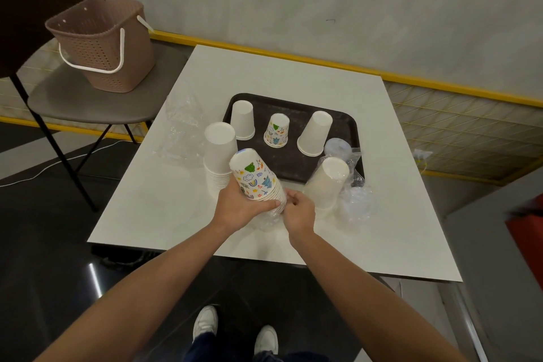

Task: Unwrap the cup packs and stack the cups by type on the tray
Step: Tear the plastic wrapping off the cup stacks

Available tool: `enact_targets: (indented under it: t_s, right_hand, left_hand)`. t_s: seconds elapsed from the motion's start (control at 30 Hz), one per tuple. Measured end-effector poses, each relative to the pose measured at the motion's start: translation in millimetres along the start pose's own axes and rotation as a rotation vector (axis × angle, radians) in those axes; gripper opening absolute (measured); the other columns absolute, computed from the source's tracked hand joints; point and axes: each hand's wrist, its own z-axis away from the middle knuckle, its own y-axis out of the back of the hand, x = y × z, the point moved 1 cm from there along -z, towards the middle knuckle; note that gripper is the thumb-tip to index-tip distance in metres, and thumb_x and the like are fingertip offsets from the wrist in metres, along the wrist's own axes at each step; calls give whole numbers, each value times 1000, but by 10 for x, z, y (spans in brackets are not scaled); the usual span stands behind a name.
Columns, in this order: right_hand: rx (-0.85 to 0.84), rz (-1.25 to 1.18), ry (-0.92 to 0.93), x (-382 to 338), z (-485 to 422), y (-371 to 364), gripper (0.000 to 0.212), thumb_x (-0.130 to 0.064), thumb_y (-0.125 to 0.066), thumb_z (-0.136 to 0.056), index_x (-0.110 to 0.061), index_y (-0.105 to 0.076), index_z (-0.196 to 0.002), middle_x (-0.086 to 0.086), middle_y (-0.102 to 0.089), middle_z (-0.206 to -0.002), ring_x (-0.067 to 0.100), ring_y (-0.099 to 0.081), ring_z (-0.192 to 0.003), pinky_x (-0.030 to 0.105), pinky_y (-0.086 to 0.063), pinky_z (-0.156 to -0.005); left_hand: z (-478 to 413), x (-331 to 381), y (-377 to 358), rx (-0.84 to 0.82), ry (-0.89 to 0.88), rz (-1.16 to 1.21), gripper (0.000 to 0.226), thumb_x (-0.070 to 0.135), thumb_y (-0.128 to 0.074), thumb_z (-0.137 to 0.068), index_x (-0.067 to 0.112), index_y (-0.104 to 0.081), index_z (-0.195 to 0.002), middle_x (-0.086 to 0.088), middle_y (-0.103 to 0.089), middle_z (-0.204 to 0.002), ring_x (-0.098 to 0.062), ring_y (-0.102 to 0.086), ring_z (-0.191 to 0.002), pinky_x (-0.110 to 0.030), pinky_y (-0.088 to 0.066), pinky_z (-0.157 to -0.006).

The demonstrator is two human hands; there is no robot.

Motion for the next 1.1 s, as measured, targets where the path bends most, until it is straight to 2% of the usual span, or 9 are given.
enact_targets:
  t_s: [0.17, 0.27, 0.43, 0.5, 0.67, 0.77, 0.87, 0.97, 1.1]
  right_hand:
    - [-14, 317, 128, -27, -19, 44, 24, -3, -51, -92, -1, -60, -115, 13, -64, -113, 22, -59, -98, 21, -42, -79]
    - [-28, 417, 171, 0, -35, 51, 23, -2, -55, -89, -3, -58, -111, 14, -64, -109, 18, -55, -88, 22, -41, -73]
    - [-71, 530, 181, 32, -28, 66, 28, -7, -53, -93, -7, -57, -121, 15, -62, -115, 26, -60, -101, 24, -44, -79]
    - [-107, 520, 146, 47, -25, 85, 28, -6, -47, -95, -5, -58, -121, 13, -63, -116, 27, -60, -103, 25, -44, -81]
    - [-139, 313, -91, 113, -27, 76, 30, -4, -40, -95, -8, -61, -115, 13, -63, -115, 21, -54, -92, 31, -49, -82]
    - [-152, 237, -53, 87, 9, 80, 29, -11, -48, -95, -8, -55, -123, 9, -62, -119, 18, -55, -97, 28, -47, -84]
    - [-195, 137, 23, 49, 34, 89, 37, -11, -51, -95, -10, -49, -131, 5, -57, -126, 12, -51, -102, 23, -42, -86]
    - [-182, 136, 34, 34, 15, 89, 40, -10, -52, -94, -10, -48, -133, 7, -56, -131, 19, -54, -113, 26, -43, -92]
    - [-137, 140, 78, 54, 5, 90, 38, -9, -57, -91, -7, -54, -129, 8, -61, -123, 18, -57, -105, 23, -44, -85]
  left_hand:
    - [6, 21, 1, 15, -36, -68, 77, 27, -87, -61, 21, -45, -125, 9, -57, -116, -8, -55, -106, -21, -44, -85]
    - [15, 16, -28, 21, -52, -110, 82, 30, -87, -60, 20, -43, -128, 4, -58, -126, -15, -57, -114, -23, -44, -87]
    - [20, 13, -83, 34, -79, -145, 87, 32, -87, -59, 19, -40, -132, 3, -58, -128, -16, -57, -116, -25, -45, -90]
    - [1, 11, -80, 59, -73, -141, 87, 32, -87, -60, 19, -41, -132, 3, -58, -128, -16, -57, -116, -28, -46, -91]
    - [-39, 17, -96, 78, -71, -120, 85, 33, -88, -58, 20, -43, -129, 6, -60, -123, -14, -59, -112, -26, -48, -87]
    - [-49, 26, -131, 83, -82, -103, 84, 31, -88, -57, 21, -43, -126, 8, -60, -119, -12, -59, -109, -22, -46, -83]
    - [-84, 12, -137, 82, -93, -108, 85, 32, -88, -56, 21, -43, -127, 8, -60, -121, -11, -58, -110, -20, -44, -82]
    - [-119, -1, -161, 67, -94, -121, 85, 36, -87, -57, 20, -42, -128, 5, -58, -124, -12, -57, -112, -22, -46, -85]
    - [-148, 3, -191, 115, -98, -152, 78, 43, -82, -64, 18, -45, -128, 1, -58, -125, -15, -57, -113, -23, -45, -85]
